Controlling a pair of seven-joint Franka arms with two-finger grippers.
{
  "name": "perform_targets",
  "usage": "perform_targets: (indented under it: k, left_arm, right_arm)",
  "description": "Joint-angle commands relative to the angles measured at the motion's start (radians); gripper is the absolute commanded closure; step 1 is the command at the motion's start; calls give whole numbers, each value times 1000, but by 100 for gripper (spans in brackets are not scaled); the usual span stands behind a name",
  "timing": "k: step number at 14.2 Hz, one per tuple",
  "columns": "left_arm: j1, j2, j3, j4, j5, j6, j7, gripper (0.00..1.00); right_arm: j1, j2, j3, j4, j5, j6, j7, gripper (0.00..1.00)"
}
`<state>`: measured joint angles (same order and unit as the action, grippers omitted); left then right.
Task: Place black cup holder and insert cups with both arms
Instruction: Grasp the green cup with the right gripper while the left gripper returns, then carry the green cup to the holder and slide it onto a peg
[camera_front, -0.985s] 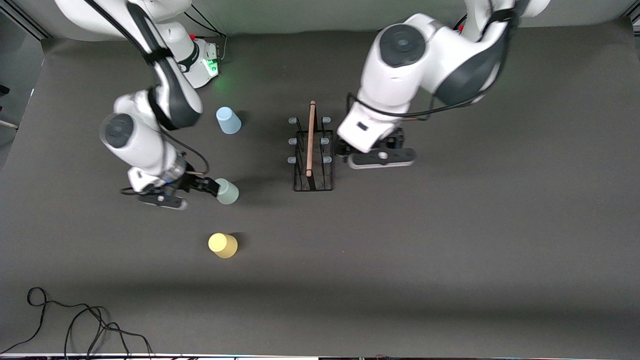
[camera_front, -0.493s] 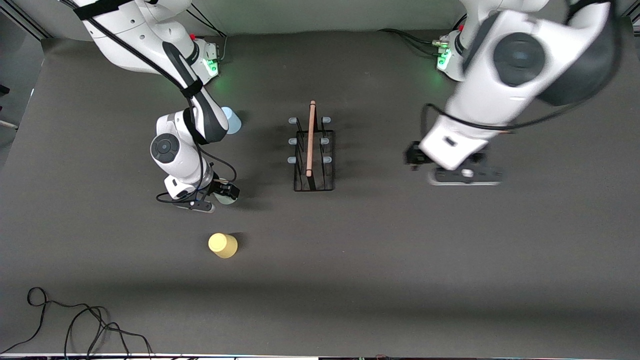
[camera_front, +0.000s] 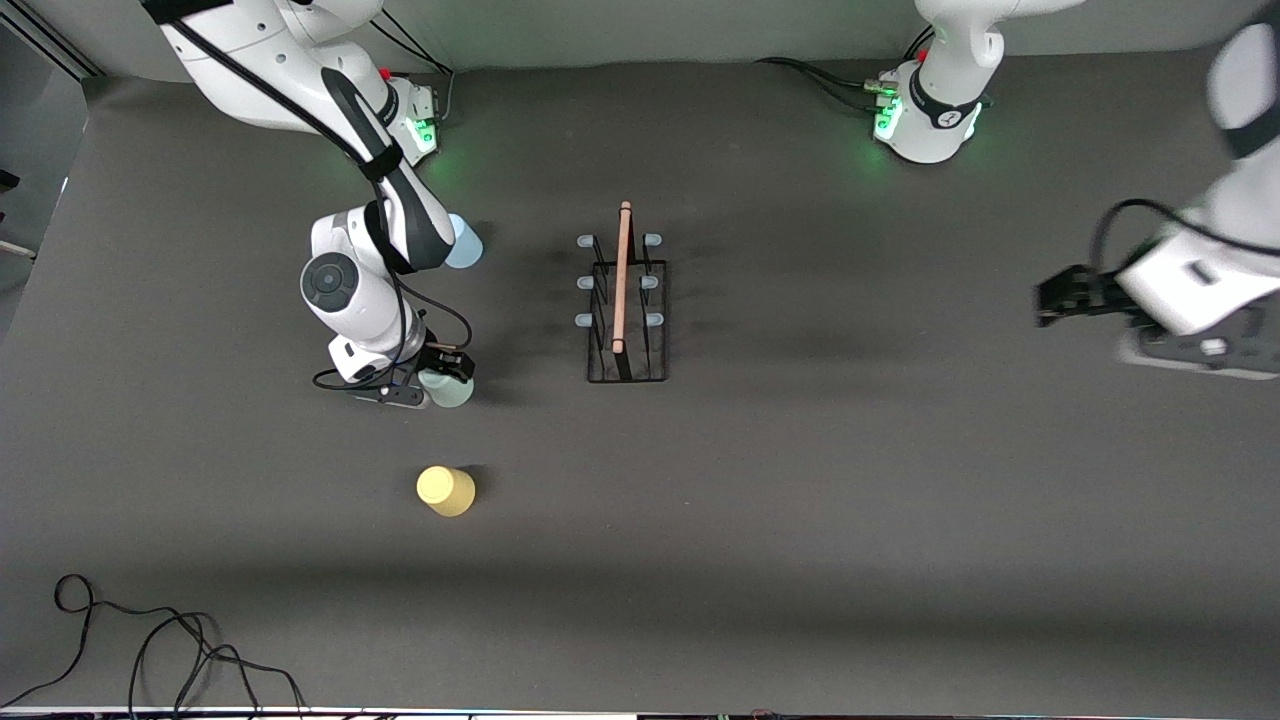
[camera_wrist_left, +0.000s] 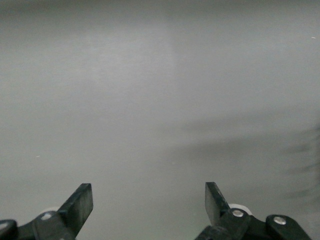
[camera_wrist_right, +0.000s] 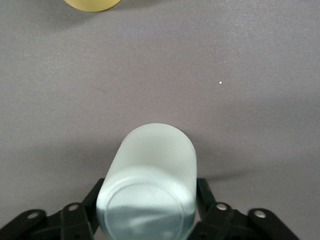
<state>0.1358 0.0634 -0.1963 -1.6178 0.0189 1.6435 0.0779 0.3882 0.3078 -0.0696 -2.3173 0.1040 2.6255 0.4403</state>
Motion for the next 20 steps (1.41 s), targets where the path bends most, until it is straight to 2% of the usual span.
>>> perform_targets:
  k: [1, 3, 5, 6, 8, 10, 15, 17, 20]
  left_arm:
    - [2, -75, -12, -100, 10, 74, 2, 0]
    - [2, -114, -12, -178, 25, 162, 2, 0]
    - [13, -106, -12, -178, 26, 160, 10, 0]
    - [13, -103, -12, -177, 26, 157, 13, 0]
    - [13, -102, -12, -163, 26, 150, 16, 0]
    - [15, -108, -12, -160, 26, 121, 17, 0]
    - [16, -111, 0, -134, 26, 98, 30, 0]
    - [-11, -114, 44, -134, 26, 91, 31, 0]
    - [-157, -116, 187, -132, 26, 91, 36, 0]
  right_arm:
    - [15, -114, -10, -19, 13, -88, 17, 100]
    - [15, -202, -13, 4, 14, -213, 35, 100]
    - [20, -274, -7, 48, 13, -362, 130, 100]
    - [47, -292, -6, 79, 14, -419, 197, 100]
    - [174, -302, -10, 140, 28, -490, 378, 100]
    - [285, -296, -10, 168, 32, -487, 553, 100]
    - [486, -271, -10, 176, 32, -444, 784, 100]
    - [540, -271, -10, 167, 32, -443, 831, 100]
    - [569, -248, -10, 164, 26, -435, 856, 100]
